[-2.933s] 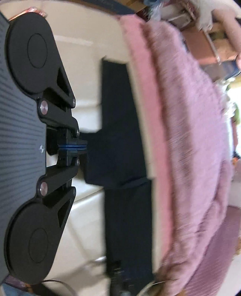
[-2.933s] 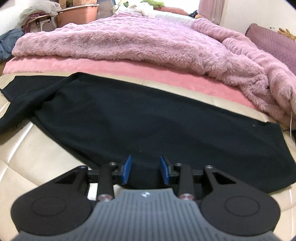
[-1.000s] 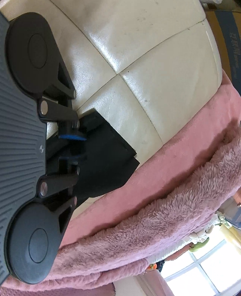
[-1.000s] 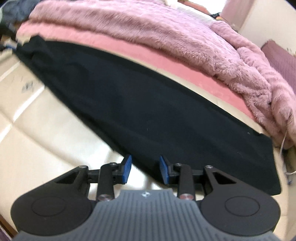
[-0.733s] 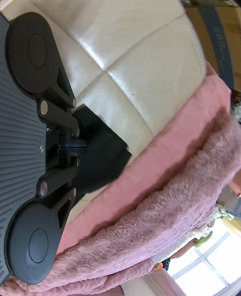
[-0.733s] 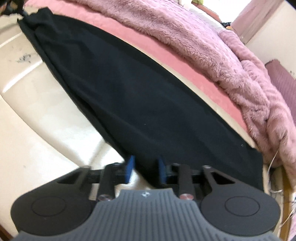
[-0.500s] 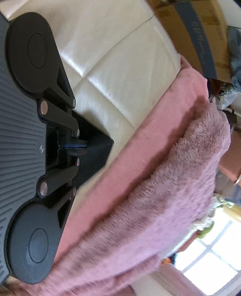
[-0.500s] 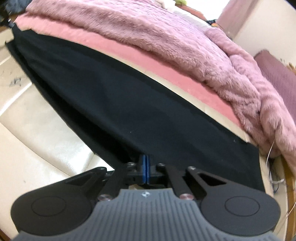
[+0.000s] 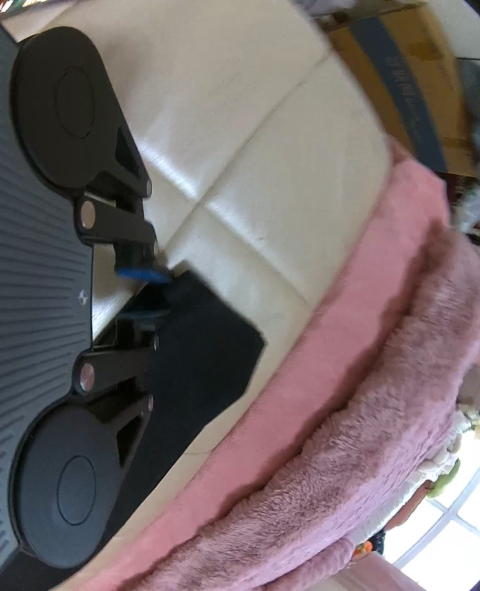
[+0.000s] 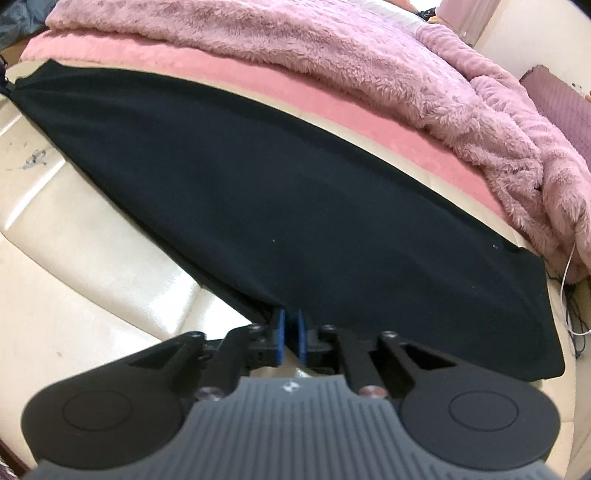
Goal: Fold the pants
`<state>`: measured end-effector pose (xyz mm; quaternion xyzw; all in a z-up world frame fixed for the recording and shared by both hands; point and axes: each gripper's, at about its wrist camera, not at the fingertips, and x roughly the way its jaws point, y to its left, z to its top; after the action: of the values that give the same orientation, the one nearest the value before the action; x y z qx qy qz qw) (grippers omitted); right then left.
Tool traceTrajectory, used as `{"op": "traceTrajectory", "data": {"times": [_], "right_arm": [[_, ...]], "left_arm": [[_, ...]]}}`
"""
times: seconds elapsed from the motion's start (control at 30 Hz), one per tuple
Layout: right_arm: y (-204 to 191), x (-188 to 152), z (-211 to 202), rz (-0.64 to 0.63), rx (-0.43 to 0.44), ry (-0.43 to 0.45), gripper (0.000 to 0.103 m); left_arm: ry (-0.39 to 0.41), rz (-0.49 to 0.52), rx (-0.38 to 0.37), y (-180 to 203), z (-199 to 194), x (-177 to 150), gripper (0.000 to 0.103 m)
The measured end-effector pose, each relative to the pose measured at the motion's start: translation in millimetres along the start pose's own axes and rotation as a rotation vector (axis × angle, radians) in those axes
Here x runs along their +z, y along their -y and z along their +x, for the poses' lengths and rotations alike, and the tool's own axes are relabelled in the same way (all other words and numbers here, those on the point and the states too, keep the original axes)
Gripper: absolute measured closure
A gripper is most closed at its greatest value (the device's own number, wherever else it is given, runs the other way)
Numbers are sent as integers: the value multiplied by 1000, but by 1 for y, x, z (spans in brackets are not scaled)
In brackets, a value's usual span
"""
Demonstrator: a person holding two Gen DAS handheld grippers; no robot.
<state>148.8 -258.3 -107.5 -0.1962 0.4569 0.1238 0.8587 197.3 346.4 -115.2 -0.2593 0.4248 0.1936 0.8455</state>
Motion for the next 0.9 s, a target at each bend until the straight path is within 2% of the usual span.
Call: {"op": "traceTrajectory", "data": {"times": [0.03,0.07,0.1,0.2,0.27,0.37,0.43,0.5,0.53,0.67,0.77,0.9], "right_arm": [[1,2,-3,14,13,10,80],[4,5,-8,36,28,32,74],[7,9,-14,67,47,63,73],[16,27,-20,156,88,130,73],[20,41,-11,193,83,149,73],[28,64,18,264,75,156,77],[31,78,38,316,79,151,85],[31,91,54,356,112,157,85],[29,98,61,363,131,156,85],[13,123,91,299,144,135,86],[15,130,116,314,103,113,92],[14,134,125,294,57,131,93]], "left_arm": [[23,24,9,1,-5,2,75],[45,52,10,4,-10,6,74],[59,75,-1,6,-14,11,73],[56,134,-57,20,-12,23,73],[4,192,-100,35,-2,28,73],[-37,270,-122,58,15,24,73],[-50,283,-142,67,26,22,73],[-69,287,-173,75,38,21,73],[-71,295,-170,79,43,21,73],[-41,305,-113,86,58,20,86],[-8,283,-95,88,66,24,90],[36,295,-53,94,75,27,93]]}}
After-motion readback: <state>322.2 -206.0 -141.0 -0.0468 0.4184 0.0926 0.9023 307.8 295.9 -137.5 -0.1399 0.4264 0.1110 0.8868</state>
